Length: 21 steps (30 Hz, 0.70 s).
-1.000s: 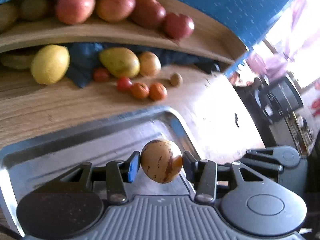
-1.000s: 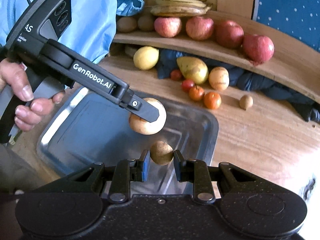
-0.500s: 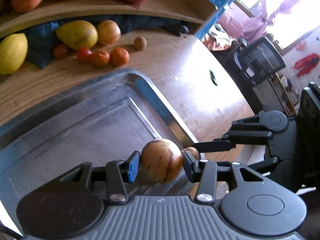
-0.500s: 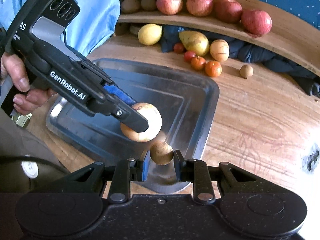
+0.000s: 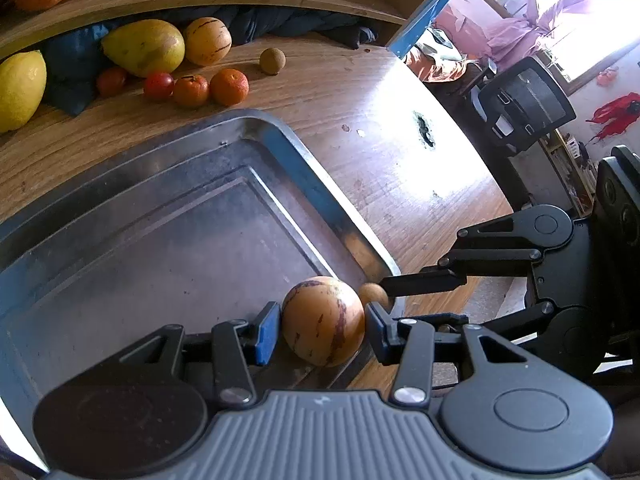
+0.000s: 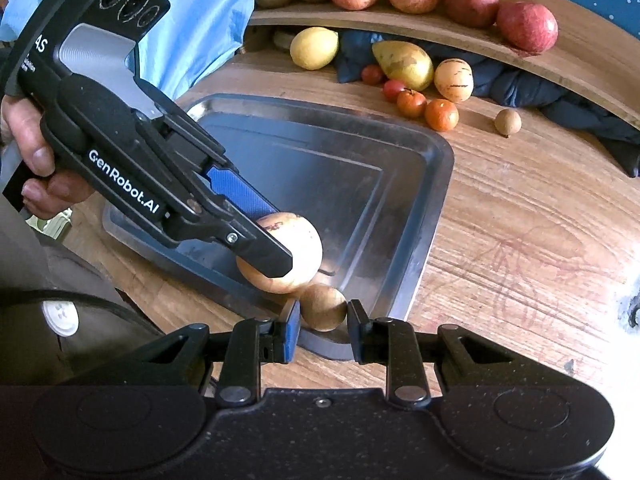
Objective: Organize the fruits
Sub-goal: 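Carry both held fruits over the metal tray and lower them in, then open both grippers to release the fruits in the tray and withdraw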
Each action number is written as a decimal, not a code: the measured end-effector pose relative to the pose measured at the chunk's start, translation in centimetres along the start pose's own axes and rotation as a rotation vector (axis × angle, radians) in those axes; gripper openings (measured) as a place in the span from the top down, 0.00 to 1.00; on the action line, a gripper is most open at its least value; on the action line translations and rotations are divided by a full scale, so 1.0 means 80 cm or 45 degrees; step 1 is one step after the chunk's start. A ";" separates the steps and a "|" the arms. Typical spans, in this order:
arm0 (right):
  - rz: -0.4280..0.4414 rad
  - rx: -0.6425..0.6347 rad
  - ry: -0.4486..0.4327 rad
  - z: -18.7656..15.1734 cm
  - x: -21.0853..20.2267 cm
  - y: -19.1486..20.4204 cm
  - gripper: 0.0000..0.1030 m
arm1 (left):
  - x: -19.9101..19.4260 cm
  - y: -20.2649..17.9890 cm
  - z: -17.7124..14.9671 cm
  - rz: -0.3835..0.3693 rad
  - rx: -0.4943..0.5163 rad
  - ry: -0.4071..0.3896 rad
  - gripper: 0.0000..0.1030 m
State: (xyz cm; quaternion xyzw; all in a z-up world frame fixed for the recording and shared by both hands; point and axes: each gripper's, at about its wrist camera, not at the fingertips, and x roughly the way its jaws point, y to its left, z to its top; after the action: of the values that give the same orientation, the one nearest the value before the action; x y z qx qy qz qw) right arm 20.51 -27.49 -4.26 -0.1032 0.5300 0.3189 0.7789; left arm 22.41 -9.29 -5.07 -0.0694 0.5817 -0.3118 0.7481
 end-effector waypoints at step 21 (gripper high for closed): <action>0.086 -0.101 0.042 0.010 0.000 0.003 0.36 | -0.056 0.019 -0.045 0.117 -0.047 -0.026 0.22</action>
State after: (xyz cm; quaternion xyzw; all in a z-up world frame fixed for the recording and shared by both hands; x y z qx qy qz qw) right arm 20.92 -26.91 -3.89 -0.1213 0.5327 0.3641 0.7543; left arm 19.15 -4.72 -3.18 -0.0596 0.5821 -0.2657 0.7662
